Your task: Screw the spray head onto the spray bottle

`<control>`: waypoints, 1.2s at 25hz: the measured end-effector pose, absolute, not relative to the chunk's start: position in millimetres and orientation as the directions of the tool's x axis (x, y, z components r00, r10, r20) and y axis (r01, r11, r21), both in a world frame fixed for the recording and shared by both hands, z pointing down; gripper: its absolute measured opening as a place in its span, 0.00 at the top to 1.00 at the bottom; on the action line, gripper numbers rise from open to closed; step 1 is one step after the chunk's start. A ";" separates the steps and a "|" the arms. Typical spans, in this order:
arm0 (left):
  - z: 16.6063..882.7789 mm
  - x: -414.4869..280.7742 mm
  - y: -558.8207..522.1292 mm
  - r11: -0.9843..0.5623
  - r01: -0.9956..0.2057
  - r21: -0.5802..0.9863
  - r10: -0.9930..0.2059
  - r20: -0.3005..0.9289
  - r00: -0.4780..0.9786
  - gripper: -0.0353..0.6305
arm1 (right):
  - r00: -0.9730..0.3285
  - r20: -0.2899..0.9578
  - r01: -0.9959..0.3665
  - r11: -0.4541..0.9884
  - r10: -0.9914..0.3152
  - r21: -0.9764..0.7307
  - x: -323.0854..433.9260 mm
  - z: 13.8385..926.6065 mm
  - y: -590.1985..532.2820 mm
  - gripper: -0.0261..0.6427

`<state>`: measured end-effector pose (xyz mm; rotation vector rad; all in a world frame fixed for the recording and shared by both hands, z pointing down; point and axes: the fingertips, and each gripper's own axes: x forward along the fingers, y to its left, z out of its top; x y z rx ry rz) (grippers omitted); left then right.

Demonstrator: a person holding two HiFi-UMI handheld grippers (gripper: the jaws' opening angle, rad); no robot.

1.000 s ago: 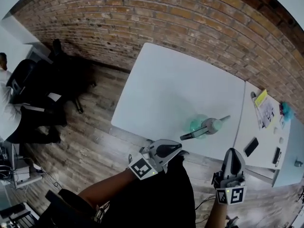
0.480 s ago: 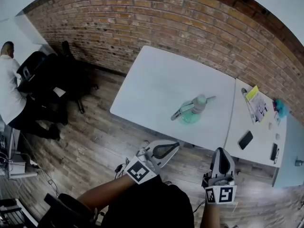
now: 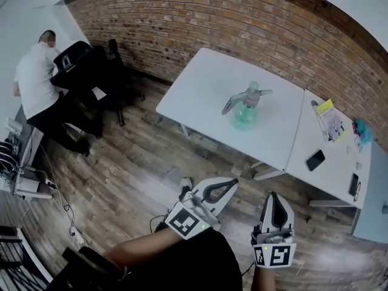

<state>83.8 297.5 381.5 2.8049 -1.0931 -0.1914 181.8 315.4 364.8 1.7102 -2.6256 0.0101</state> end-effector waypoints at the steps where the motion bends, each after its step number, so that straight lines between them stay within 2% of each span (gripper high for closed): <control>1: 375.6 82.8 307.6 -0.732 -0.659 0.170 -0.677 -0.083 0.731 0.94 | -0.407 0.007 -0.913 0.407 -0.913 -0.003 177.7 361.6 324.5 0.95; 10: 352.6 84.6 347.1 -0.762 -0.638 0.116 -0.647 -0.070 0.760 0.94 | -0.345 0.017 -0.938 0.345 -0.939 0.031 179.0 341.3 365.1 0.95; 16: 350.9 68.6 341.6 -0.731 -0.673 0.116 -0.681 -0.050 0.731 0.94 | -0.324 0.021 -0.944 0.325 -0.946 0.063 176.0 334.9 366.4 0.95; 20: 340.9 62.3 339.4 -0.724 -0.678 0.129 -0.689 -0.077 0.721 0.94 | -0.314 0.001 -0.947 0.314 -0.949 0.062 168.7 327.0 366.3 0.95; 25: 331.7 63.1 339.6 -0.721 -0.691 0.055 -0.691 -0.135 0.710 0.94 | -0.330 -0.020 -0.941 0.328 -0.944 0.083 168.9 319.9 367.0 0.95; 30: 336.0 76.2 348.0 -0.702 -0.709 0.070 -0.711 -0.126 0.692 0.94 | -0.306 -0.023 -0.950 0.304 -0.952 0.068 182.8 321.3 376.4 0.95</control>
